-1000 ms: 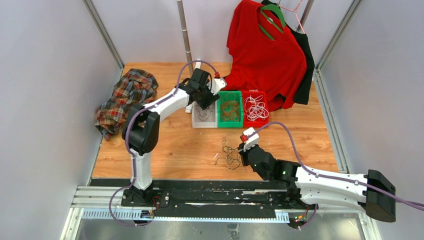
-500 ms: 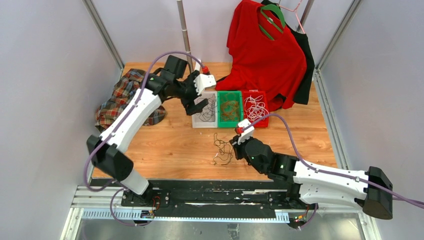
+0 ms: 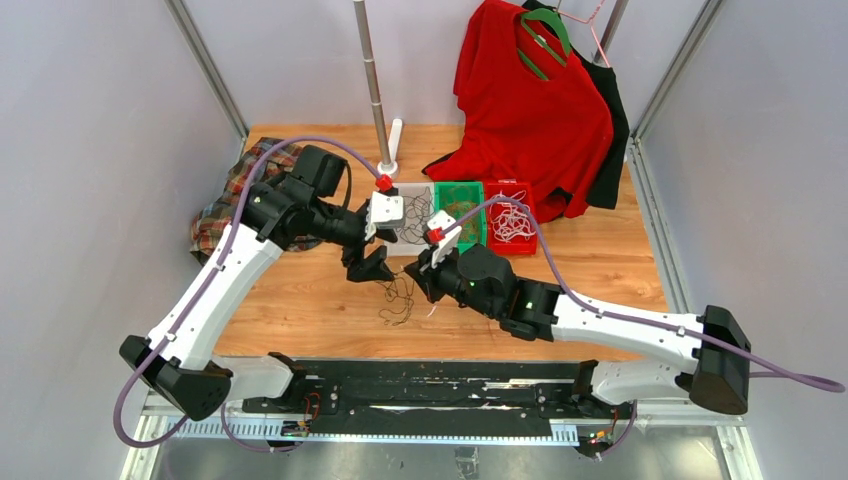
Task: Untangle the cables
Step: Place the cable in the bin.
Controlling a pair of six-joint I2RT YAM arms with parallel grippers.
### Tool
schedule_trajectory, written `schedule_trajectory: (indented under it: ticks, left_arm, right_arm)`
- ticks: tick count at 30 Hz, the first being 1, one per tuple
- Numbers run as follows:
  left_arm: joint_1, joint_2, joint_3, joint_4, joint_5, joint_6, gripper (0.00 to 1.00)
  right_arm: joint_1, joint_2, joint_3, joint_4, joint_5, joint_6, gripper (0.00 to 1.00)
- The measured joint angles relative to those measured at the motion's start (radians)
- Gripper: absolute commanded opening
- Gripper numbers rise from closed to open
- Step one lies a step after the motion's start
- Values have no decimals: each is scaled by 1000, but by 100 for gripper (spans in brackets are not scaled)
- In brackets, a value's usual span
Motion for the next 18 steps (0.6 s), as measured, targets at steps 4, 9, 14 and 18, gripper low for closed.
schedule_trajectory:
  ticks: [4, 9, 14, 18]
  left_arm:
    - [0, -15, -51, -5, -4, -9, 59]
    - [-1, -36, -103, -14, -26, -11, 34]
    - [-1, -31, -113, -17, -47, -26, 8]
    - [-1, -19, -99, -19, -73, -48, 2]
  right_arm:
    - [0, 45, 35, 10, -47, 0, 1]
    - [0, 62, 43, 19, -75, 0, 1]
    - [0, 63, 43, 25, -85, 0, 1]
    - [0, 63, 42, 26, -86, 0, 1]
